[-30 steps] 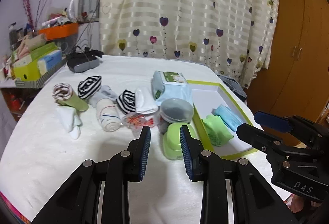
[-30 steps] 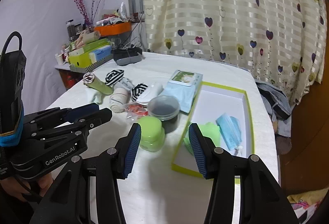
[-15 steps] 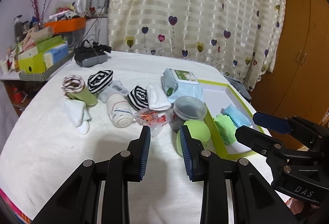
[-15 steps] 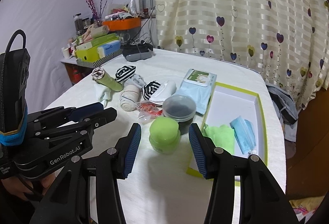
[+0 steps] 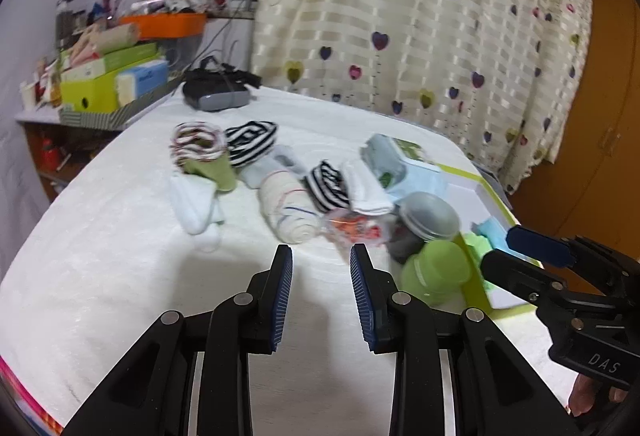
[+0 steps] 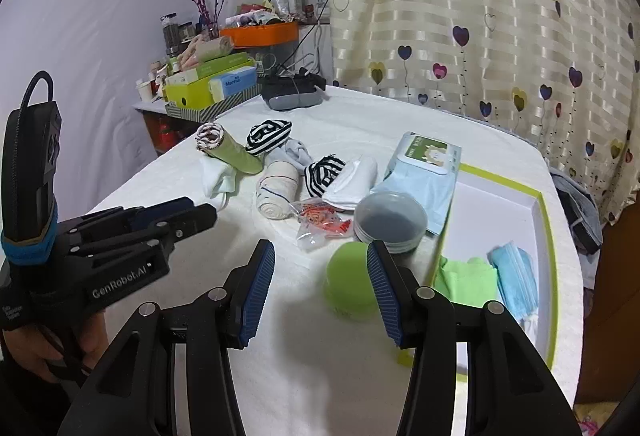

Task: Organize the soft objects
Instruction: 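Move both tools back toward the sock pile, then grasp the white sock with the left gripper while the right gripper grasps the rolled white sock, then carry both white socks over the white box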

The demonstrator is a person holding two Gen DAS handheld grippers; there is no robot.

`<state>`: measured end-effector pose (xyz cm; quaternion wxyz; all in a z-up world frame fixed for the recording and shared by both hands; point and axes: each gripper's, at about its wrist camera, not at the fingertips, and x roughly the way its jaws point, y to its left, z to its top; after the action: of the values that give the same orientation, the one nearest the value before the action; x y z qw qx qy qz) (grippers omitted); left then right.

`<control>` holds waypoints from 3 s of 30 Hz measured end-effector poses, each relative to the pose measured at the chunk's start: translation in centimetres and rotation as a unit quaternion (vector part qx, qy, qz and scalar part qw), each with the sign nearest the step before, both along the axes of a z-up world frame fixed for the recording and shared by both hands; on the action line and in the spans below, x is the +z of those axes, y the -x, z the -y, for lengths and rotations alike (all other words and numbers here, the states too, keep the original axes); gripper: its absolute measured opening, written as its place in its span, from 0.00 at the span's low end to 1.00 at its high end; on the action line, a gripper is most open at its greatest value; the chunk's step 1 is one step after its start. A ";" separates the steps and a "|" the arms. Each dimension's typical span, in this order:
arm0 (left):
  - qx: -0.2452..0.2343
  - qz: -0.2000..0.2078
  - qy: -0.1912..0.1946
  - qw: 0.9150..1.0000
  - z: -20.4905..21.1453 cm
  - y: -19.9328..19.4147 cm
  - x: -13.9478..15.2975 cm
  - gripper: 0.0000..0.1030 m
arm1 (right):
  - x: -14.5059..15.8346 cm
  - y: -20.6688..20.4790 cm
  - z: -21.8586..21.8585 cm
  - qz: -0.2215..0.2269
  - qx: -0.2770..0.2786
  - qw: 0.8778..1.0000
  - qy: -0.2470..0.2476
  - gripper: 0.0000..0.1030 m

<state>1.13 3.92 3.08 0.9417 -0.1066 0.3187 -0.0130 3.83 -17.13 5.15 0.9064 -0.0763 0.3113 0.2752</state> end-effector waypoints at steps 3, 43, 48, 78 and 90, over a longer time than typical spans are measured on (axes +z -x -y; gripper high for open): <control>0.015 -0.003 0.007 1.000 -1.4 -0.3 -0.4 0.34 | -0.2 -0.5 -0.6 -0.004 0.005 1.000 -0.002 0.48; 0.082 -0.049 0.043 0.995 -11.7 -7.4 -4.7 0.55 | -5.3 -11.0 -12.7 -0.083 0.050 0.995 0.015 0.48; 0.075 -0.060 0.052 0.994 -11.7 -8.4 -5.3 0.55 | -6.6 -12.2 -13.5 -0.091 0.027 0.995 0.036 0.48; 0.084 -0.034 0.026 0.996 -7.5 -2.8 -2.7 0.24 | -2.5 -6.0 -9.4 -0.048 0.048 0.998 -0.013 0.43; 0.063 0.006 0.007 0.998 -3.9 0.0 0.8 0.24 | -0.8 -3.3 -6.0 -0.027 0.050 0.997 -0.044 0.43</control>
<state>1.18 7.85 3.91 0.9417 -0.1333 0.3058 0.0434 7.12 -11.10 4.39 0.8854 -0.0442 0.3192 0.3351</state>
